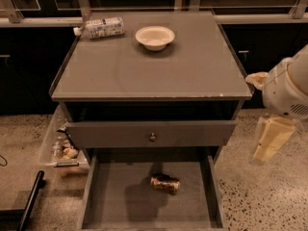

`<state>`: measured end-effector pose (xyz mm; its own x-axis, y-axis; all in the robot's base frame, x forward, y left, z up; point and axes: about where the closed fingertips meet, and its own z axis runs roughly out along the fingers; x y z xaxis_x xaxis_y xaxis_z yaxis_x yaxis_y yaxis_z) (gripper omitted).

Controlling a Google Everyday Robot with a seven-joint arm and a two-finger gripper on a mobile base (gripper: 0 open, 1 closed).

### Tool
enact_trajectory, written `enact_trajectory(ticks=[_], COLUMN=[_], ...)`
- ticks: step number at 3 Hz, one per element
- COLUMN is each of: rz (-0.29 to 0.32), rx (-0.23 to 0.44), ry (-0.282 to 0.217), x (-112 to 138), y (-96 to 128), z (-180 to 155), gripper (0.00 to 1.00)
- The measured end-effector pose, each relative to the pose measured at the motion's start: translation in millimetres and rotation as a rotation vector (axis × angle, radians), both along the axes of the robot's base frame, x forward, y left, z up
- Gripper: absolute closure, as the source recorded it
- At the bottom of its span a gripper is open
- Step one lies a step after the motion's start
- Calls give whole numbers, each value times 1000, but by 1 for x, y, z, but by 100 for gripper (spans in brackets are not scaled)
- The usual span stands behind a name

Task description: Pick orange can from middle drawer and place on counter

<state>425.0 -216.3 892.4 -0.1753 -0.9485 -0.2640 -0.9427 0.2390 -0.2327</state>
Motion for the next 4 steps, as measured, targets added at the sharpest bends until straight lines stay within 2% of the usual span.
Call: enact_trajectory(ticks=[1,2,3,4], rz=[16,16,26,69], rx=[34,34,98,171], ry=[-15,-15,36,81], x=[1,1,0,-5], y=[-9,-9,5,30], z=[-54,-54,-96,-163], gripper=[0,0,0,0])
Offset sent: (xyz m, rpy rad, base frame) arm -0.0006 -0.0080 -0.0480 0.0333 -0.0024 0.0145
